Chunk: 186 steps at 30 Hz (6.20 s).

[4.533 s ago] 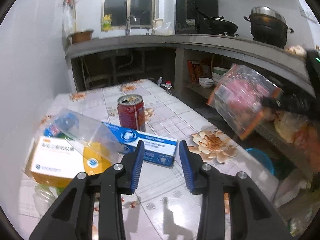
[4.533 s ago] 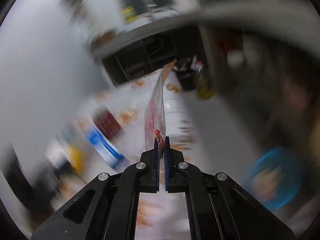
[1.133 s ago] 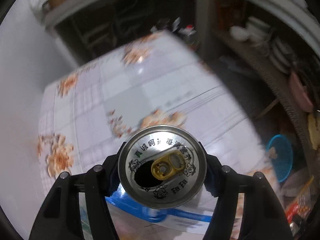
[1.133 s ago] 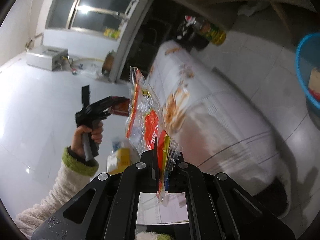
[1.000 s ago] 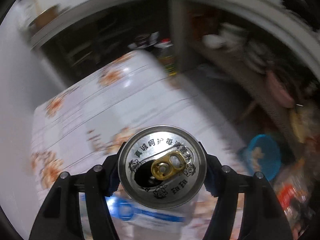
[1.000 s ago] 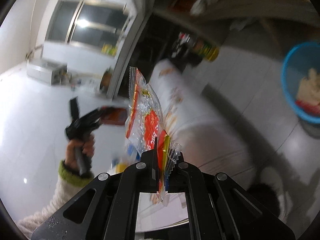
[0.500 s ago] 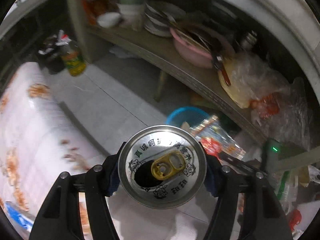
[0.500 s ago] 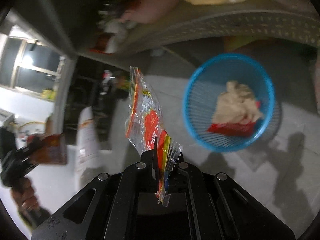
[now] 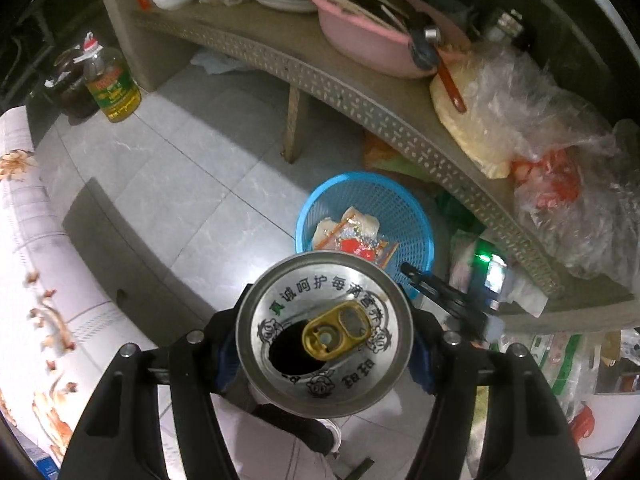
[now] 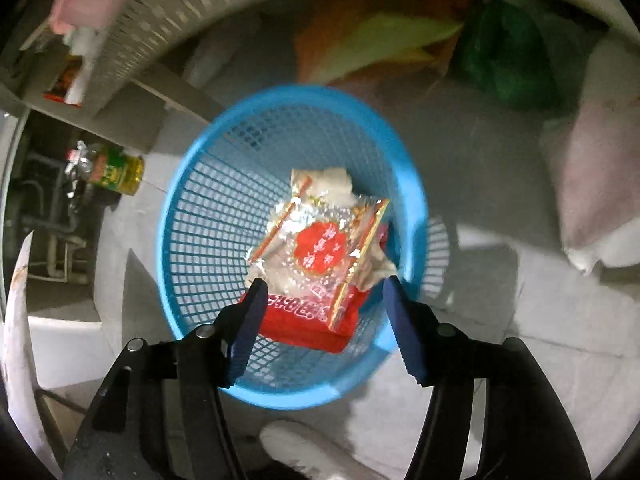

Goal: Collect trash

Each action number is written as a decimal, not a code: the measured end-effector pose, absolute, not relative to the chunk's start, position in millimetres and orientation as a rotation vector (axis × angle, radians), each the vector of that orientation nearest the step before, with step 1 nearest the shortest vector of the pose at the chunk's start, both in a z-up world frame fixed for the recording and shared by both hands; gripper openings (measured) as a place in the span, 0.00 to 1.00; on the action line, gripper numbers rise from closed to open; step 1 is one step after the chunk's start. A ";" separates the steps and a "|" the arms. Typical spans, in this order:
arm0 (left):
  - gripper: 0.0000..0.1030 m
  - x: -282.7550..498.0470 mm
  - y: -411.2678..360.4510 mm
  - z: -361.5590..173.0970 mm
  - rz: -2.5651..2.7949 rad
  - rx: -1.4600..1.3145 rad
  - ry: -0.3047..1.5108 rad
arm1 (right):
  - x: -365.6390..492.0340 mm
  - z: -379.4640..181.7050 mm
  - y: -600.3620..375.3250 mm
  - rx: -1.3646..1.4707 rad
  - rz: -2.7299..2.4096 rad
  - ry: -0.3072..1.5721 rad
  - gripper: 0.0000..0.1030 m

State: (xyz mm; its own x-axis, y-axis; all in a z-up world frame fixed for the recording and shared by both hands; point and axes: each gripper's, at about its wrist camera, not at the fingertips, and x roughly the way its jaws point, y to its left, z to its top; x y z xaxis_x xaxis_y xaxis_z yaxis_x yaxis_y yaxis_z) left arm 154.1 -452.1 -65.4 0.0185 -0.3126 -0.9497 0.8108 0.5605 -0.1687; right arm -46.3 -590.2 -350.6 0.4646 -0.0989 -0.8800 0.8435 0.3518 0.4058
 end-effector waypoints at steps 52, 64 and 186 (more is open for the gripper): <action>0.81 55.1 -44.8 18.5 -0.596 0.212 0.737 | 37.1 -76.3 -321.4 0.420 0.061 0.660 0.76; 0.81 29.5 47.5 18.7 -0.358 0.234 0.621 | 111.9 -68.2 -199.2 0.118 0.331 0.735 0.78; 0.92 119.8 -20.8 -45.9 -0.222 -0.069 1.090 | 28.7 -103.2 -258.1 0.598 0.495 0.894 0.78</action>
State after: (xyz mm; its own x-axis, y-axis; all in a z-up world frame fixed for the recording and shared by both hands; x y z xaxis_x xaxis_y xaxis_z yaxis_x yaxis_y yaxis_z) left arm 119.8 -20.8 -45.9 0.4424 -0.2128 -0.8712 0.1455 0.9756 -0.1644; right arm 28.7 -258.1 -103.2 0.5362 0.6248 -0.5676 -0.1499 0.7322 0.6644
